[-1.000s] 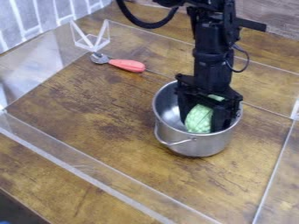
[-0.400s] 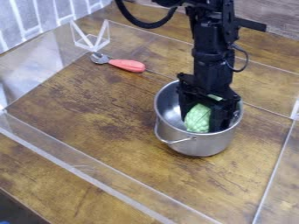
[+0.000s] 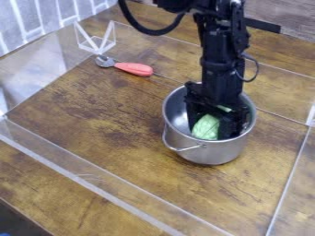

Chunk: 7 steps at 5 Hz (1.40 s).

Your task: Remove the green object from the silver pot and put it on the table

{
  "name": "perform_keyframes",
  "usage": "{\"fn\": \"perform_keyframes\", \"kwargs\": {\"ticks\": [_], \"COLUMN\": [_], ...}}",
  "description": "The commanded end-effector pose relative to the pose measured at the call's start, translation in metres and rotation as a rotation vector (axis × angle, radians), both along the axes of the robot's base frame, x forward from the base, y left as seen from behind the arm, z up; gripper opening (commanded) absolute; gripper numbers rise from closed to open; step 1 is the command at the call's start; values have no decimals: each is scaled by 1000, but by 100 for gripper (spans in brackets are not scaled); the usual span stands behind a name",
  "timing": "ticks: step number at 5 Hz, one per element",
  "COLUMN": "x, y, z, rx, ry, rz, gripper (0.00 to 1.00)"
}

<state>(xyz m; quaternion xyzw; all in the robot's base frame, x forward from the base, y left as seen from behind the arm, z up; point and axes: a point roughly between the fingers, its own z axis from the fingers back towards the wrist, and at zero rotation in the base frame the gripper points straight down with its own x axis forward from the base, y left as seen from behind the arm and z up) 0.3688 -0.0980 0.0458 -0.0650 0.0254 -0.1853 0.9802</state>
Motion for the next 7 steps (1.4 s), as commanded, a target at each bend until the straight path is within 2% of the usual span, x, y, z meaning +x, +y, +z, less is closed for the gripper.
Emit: {"fn": "perform_keyframes", "kwargs": {"ticks": [1,2,5,7], "x": [9,11,8,-2], "y": [20,36,54,86], "z": [33,36,53,71], "rx": [-17,-15,-12,-20], "ry": [-81,-79,-81,-100], "rz": [12,9,-23,-13], "gripper": [0,0,0,0]}}
